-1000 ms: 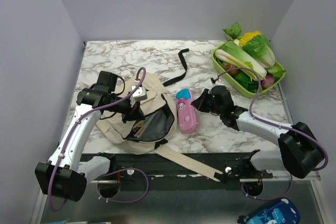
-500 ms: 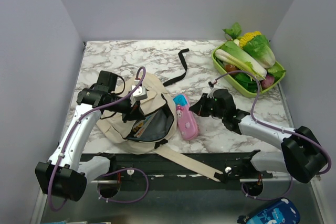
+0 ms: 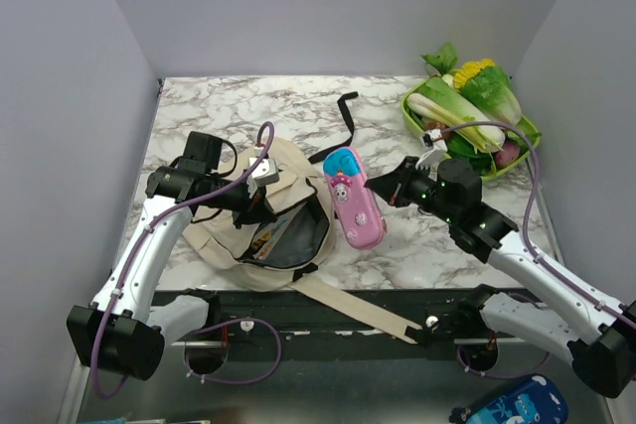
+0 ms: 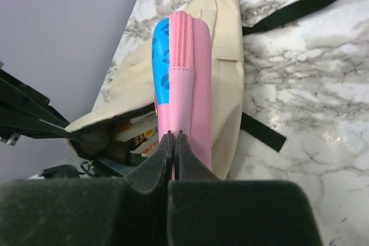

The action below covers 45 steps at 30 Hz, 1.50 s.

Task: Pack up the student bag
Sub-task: Pick up the stationery from the center of the board, then place the stationery in the student bag.

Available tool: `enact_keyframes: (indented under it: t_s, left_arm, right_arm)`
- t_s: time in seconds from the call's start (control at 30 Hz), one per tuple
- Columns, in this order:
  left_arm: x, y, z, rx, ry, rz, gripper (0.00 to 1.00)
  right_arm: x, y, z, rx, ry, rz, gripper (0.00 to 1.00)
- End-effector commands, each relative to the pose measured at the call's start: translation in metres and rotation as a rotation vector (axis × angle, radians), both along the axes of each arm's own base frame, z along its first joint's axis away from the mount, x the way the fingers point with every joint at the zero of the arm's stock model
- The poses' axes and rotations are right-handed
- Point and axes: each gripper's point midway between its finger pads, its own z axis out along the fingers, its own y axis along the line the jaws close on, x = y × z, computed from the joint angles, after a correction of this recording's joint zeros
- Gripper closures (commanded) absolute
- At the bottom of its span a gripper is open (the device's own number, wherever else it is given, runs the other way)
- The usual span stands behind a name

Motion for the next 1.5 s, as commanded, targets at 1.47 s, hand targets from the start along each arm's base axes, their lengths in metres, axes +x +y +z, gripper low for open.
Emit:
enact_keyframes:
  t_s: [1.47]
  left_arm:
    - [0.002, -0.050, 0.047, -0.129, -0.094, -0.055, 1.00]
  right_arm:
    - [0.040, 0.168, -0.102, -0.368, 0.537, -0.313, 1.00]
